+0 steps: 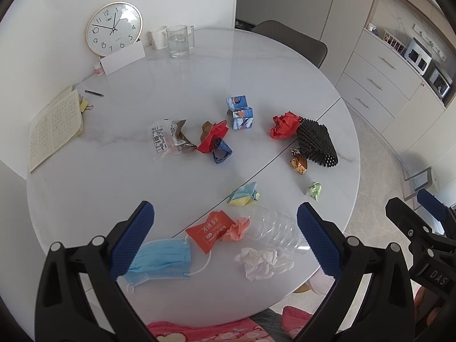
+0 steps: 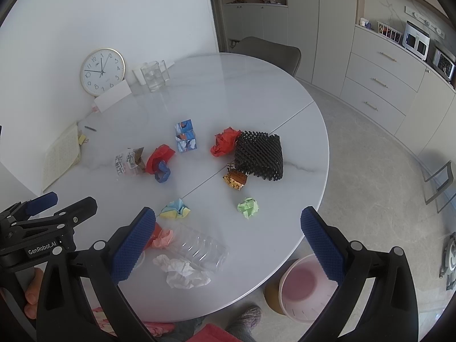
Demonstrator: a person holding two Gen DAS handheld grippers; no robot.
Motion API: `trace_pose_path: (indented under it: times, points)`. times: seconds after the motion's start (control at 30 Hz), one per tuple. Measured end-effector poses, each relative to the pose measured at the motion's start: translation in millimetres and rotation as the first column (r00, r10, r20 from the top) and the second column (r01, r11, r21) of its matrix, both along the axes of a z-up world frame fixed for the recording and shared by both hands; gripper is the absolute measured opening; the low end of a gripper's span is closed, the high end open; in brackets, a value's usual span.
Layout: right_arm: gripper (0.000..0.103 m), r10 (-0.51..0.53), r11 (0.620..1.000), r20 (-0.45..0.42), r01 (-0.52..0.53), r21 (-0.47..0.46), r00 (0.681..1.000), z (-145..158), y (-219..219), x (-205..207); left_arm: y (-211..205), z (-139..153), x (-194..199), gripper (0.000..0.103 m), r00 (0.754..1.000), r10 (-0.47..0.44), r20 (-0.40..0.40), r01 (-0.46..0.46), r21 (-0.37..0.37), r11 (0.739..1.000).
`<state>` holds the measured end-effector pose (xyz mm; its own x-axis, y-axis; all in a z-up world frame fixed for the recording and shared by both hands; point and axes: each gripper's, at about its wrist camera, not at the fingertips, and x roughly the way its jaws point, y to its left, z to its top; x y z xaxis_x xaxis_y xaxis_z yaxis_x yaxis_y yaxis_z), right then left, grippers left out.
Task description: Collect trash
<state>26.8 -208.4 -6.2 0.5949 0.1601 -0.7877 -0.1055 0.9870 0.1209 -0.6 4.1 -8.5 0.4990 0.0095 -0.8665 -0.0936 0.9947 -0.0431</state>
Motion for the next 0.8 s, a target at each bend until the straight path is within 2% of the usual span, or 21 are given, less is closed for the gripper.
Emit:
trace_pose_path:
  times: [0.27,0.43,0.63,0.7,0.8]
  points:
    - [0.101,-0.002,1.000,0.010,0.002,0.005,1.000,-0.8,0.0,-2.5,1.5,-1.3,-0.5,0.096,1.000,0.000,0.007,0.000,0.006,1.000]
    - [0.101,0.003,0.999,0.024,-0.004,0.035,1.000,-4.4,1.6,-2.3,8.0,-6.3,-3.2,0.096,0.999,-0.037,0.037,0.036,0.019,0.999]
    - [0.101,0.010,0.998,0.003,-0.010,0.060,1.000,-24.3,9.6,0.5,30.2,-24.7,-12.6,0.096,0.984,-0.161,0.079,0.154,0.093,0.984]
    - [0.101,0.011,0.998,-0.023,-0.009,0.065,1.000,-34.7,12.3,2.8,38.6,-35.3,-17.6,0.096,0.972,-0.224,0.075,0.215,0.114,0.970]
    - [0.101,0.015,0.997,-0.090,-0.009,0.071,0.996,-55.9,18.5,6.8,54.8,-60.4,-24.6,0.096,0.939,-0.345,0.018,0.340,0.129,0.932]
